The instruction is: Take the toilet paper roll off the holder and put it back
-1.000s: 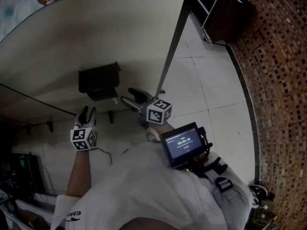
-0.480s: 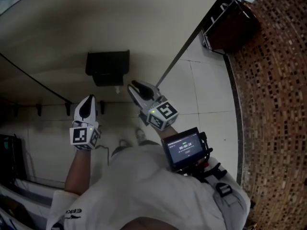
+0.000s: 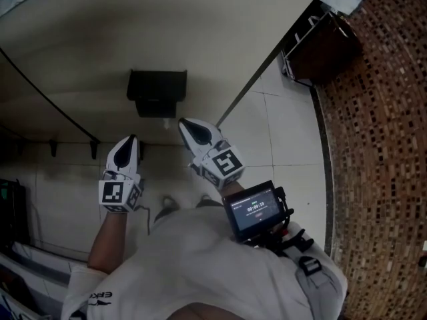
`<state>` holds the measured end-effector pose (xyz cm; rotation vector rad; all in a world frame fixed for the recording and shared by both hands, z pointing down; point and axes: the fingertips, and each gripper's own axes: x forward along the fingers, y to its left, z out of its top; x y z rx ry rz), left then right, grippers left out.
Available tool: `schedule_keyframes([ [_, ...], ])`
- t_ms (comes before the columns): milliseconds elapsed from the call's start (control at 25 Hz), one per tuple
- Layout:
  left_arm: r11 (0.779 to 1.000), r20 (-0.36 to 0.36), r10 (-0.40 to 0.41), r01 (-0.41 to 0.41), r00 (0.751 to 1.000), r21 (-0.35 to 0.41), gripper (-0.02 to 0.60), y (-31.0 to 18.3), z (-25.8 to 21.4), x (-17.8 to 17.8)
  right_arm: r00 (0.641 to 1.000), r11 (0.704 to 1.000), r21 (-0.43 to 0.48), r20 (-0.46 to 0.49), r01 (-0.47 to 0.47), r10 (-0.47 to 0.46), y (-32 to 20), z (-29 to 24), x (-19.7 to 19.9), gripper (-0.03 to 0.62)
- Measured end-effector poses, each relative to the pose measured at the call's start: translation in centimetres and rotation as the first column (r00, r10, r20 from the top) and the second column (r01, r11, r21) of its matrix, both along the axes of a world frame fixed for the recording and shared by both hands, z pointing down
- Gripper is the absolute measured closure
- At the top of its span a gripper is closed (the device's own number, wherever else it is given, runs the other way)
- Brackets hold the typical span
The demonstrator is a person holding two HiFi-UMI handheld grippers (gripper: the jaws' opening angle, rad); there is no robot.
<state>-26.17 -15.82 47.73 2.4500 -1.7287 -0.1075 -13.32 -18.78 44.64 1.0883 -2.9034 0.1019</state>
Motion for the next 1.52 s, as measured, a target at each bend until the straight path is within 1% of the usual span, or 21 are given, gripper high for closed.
schedule_keyframes([
  [120, 1.000, 0.008, -0.022, 0.022, 1.000, 0.004, 0.580, 0.8, -0.5, 0.1, 1.000, 1.000, 0.006, 0.004, 0.030, -0.030, 0.3, -0.1, -0.5, 0.580],
  [240, 0.999, 0.014, -0.047, 0.047, 0.999, 0.009, 0.580, 1.7, -0.8, 0.8, 0.999, 0.999, 0.002, 0.008, 0.041, -0.041, 0.7, -0.4, 0.0, 0.580],
  [320, 0.998, 0.014, -0.069, 0.069, 0.998, 0.002, 0.580, 2.3, -0.6, 1.4, 0.998, 0.998, 0.011, 0.012, 0.056, -0.056, 1.0, -0.1, 0.7, 0.580],
  [400, 0.995, 0.013, -0.095, 0.095, 0.995, -0.005, 0.580, 3.0, -0.8, 2.5, 0.998, 0.998, 0.011, 0.018, 0.058, -0.059, 1.5, -0.2, 2.3, 0.580],
  [600, 0.988, 0.047, -0.152, 0.152, 0.987, 0.010, 0.580, 5.3, -2.3, 6.5, 0.997, 0.998, 0.008, 0.035, 0.064, -0.064, 3.3, -1.6, 7.2, 0.580],
  [920, 0.972, 0.066, -0.233, 0.232, 0.970, 0.019, 0.580, 10.9, -2.5, 14.3, 0.987, 0.988, -0.006, 0.056, 0.152, -0.152, 8.6, -1.0, 13.4, 0.580],
  [1080, 0.960, 0.078, -0.280, 0.280, 0.957, 0.011, 0.580, 14.6, -2.2, 17.1, 0.977, 0.979, -0.023, 0.068, 0.202, -0.200, 11.5, -0.3, 15.6, 0.580],
  [1200, 0.946, 0.091, -0.321, 0.323, 0.943, -0.010, 0.580, 16.9, -1.7, 18.3, 0.968, 0.970, -0.040, 0.080, 0.241, -0.237, 13.2, 0.4, 16.5, 0.581],
  [1280, 0.941, 0.107, -0.334, 0.337, 0.937, -0.020, 0.580, 18.1, -1.5, 18.8, 0.964, 0.966, -0.051, 0.090, 0.255, -0.250, 13.9, 0.7, 16.9, 0.582],
  [1400, 0.939, 0.126, -0.339, 0.344, 0.932, -0.020, 0.580, 19.2, -1.6, 19.4, 0.961, 0.963, -0.058, 0.100, 0.264, -0.257, 14.9, 0.7, 17.3, 0.582],
  [1520, 0.940, 0.126, -0.337, 0.340, 0.933, -0.003, 0.580, 19.7, -2.2, 19.5, 0.961, 0.964, -0.045, 0.107, 0.261, -0.255, 15.6, 0.1, 17.5, 0.582],
])
